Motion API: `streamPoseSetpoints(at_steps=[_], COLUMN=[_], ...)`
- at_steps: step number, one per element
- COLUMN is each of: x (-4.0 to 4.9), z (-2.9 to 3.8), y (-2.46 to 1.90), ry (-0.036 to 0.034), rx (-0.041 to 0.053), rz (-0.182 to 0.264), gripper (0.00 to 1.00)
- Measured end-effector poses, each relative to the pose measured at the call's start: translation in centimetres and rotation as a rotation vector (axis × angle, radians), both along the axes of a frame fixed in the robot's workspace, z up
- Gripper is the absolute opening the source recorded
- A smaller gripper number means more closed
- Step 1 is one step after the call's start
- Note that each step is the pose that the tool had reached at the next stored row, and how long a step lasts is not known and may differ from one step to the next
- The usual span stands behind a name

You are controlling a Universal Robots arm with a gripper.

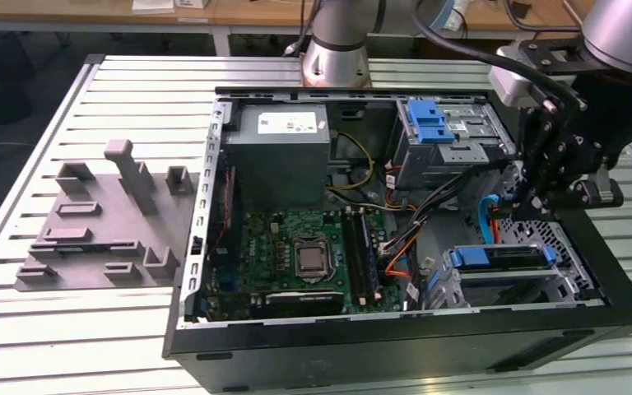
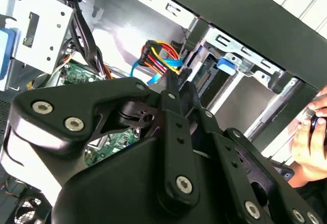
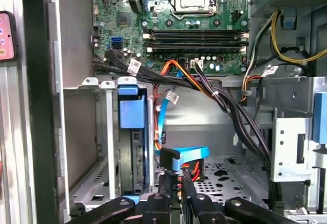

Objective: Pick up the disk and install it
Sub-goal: 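Insert the first disk wire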

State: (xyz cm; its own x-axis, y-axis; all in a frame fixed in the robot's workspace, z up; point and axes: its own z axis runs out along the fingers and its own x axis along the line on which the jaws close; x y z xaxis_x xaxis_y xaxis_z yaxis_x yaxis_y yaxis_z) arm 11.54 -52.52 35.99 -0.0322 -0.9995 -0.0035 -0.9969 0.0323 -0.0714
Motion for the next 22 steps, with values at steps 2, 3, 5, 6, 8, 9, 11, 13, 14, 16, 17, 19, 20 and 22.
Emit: streamPoseSetpoints(at_steps=[2,3,5,6,8,9,11,13,14,16,17,19,20,22], x=[0.0,0.0,0.0,0.0,0.0,0.0,0.0,0.0,0.0,0.07,0.18,0.31,0.37,0.42], z=[-0.14,-0.19,-0.33,-0.39,-0.52,-0.58,-0.68,-0.71,-0.7,-0.69,-0.7,-0.7,-0.7,-0.76], y=[0.11,0.14,0.23,0.29,0.38,0.42,0.49,0.51,0.51,0.51,0.52,0.48,0.47,0.25], ry=[-0.0005,-0.0011,-0.0019,-0.0019,-0.0019,-0.0019,-0.0019,-0.0019,-0.0019,0.0005,0.0069,0.0253,0.039,0.0602], rx=[-0.0109,-0.021,-0.0382,-0.0451,-0.0541,-0.0567,-0.0595,-0.0611,-0.0615,-0.0618,-0.0617,-0.0616,-0.0616,-0.0617], rz=[0.0,0.0,0.0,0.0,0.0,0.0,0.0,0.0,0.0,0.0,0.0,0.001,0.001,0.002], gripper=[0.24,0.24,0.24,0.24,0.24,0.24,0.24,0.24,0.22,0.16,0.16,0.16,0.16,0.16])
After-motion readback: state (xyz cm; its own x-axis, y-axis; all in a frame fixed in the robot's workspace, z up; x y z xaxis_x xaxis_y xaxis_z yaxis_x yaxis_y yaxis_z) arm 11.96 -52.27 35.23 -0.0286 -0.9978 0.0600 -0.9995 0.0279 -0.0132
